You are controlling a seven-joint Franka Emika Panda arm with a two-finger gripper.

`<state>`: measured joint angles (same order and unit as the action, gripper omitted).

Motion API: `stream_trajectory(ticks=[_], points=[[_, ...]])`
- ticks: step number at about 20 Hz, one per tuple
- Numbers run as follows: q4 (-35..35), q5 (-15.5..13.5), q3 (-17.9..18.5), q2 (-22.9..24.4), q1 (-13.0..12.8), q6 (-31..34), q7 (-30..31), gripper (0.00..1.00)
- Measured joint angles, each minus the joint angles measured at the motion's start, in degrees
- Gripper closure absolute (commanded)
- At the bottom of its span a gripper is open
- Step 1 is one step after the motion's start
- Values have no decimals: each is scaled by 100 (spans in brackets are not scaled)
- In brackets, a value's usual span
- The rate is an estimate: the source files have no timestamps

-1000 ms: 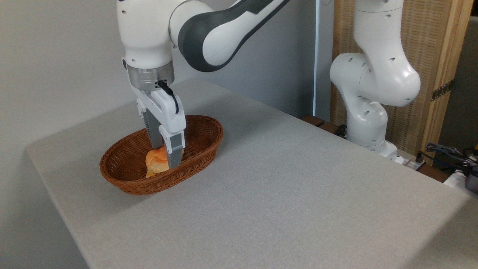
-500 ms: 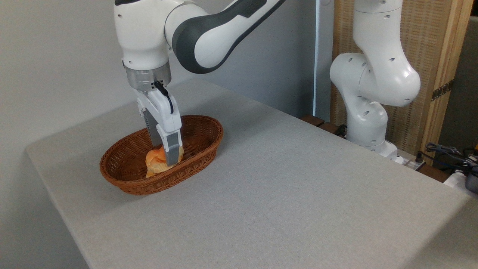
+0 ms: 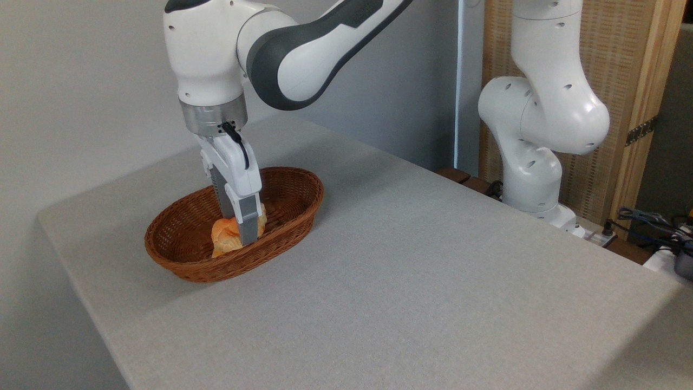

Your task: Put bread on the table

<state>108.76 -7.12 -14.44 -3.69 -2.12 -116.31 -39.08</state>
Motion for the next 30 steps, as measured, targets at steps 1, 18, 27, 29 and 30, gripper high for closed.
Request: stream_trajectory(ticks=[1, 18, 27, 29, 30], points=[[-1, 0, 0, 0, 0, 0, 0, 61], [-45, 0, -2, 7, 4, -1, 0, 61], [-95, -2, 419, 337, 48, 126, 1, 61], [-95, -3, 619, 414, 57, 191, 1, 61], [-95, -3, 753, 442, 62, 221, 0, 61]])
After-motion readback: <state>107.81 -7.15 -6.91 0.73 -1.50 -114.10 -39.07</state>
